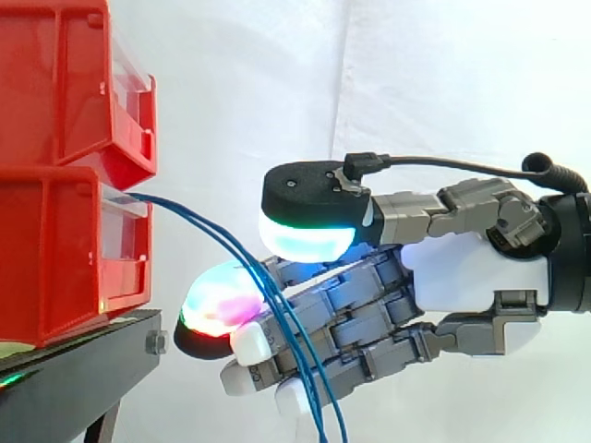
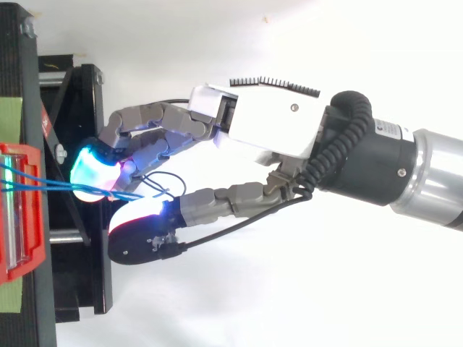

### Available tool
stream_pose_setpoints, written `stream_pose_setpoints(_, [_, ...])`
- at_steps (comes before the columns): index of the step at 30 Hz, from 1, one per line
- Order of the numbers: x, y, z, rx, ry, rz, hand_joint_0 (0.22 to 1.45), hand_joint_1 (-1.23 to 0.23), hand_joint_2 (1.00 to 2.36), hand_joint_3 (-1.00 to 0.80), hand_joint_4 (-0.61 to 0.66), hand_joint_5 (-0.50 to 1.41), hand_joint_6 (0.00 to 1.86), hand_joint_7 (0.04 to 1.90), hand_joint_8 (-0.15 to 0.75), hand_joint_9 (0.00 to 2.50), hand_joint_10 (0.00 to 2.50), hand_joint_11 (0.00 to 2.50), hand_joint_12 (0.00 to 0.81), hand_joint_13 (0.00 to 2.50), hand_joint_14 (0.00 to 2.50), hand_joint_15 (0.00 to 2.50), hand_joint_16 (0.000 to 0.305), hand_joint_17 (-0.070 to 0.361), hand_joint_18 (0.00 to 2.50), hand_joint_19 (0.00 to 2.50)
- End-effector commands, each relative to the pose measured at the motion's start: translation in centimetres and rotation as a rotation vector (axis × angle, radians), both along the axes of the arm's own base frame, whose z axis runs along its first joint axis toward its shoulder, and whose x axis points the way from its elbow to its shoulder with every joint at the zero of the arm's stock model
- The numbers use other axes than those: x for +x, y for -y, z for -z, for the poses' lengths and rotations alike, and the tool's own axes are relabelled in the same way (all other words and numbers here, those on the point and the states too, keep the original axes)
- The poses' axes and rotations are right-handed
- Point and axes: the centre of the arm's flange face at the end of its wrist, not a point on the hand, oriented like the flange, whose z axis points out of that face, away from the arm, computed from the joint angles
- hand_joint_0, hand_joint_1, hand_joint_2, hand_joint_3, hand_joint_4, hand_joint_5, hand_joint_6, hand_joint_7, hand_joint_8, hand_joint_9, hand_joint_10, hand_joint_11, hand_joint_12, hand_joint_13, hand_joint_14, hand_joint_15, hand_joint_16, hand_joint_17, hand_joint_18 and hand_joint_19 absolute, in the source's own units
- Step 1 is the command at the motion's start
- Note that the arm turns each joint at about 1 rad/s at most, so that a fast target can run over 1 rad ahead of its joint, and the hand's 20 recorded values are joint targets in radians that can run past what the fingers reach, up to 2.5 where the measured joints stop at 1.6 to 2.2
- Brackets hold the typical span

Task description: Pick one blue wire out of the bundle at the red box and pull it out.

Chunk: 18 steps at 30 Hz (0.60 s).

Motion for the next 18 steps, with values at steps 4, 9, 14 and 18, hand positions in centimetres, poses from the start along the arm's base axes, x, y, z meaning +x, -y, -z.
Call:
stream_pose_setpoints(4, [-0.01, -0.05, -0.02, 0.000, -0.001, -0.006, 0.61, -0.79, 1.02, -0.22, 0.26, -0.19, 0.83, 0.90, 0.342, 0.64, 0.01, 0.36, 0.433, 0.53, 0.00, 0.14, 0.056, 0.127, 0.58, 0.33])
stream_pose_setpoints(9, [0.06, -0.11, -0.58, 0.002, 0.008, -0.011, 0.59, -0.78, 1.02, -0.25, 0.27, -0.19, 0.87, 0.92, 0.346, 0.65, 0.01, 0.37, 0.434, 0.53, 0.00, 0.14, 0.056, 0.127, 0.58, 0.33])
stream_pose_setpoints(14, [0.09, -0.13, -0.59, 0.001, 0.002, -0.012, 0.58, -0.78, 1.02, -0.25, 0.28, -0.19, 0.87, 0.91, 0.351, 0.65, 0.01, 0.38, 0.435, 0.53, 0.00, 0.15, 0.056, 0.127, 0.58, 0.34])
stream_pose_setpoints(18, [0.05, -0.13, -0.68, 0.001, 0.000, -0.014, 0.58, -0.77, 1.02, -0.26, 0.27, -0.18, 0.87, 0.92, 0.363, 0.71, 0.01, 0.46, 0.437, 0.53, 0.00, 0.15, 0.056, 0.127, 0.58, 0.33])
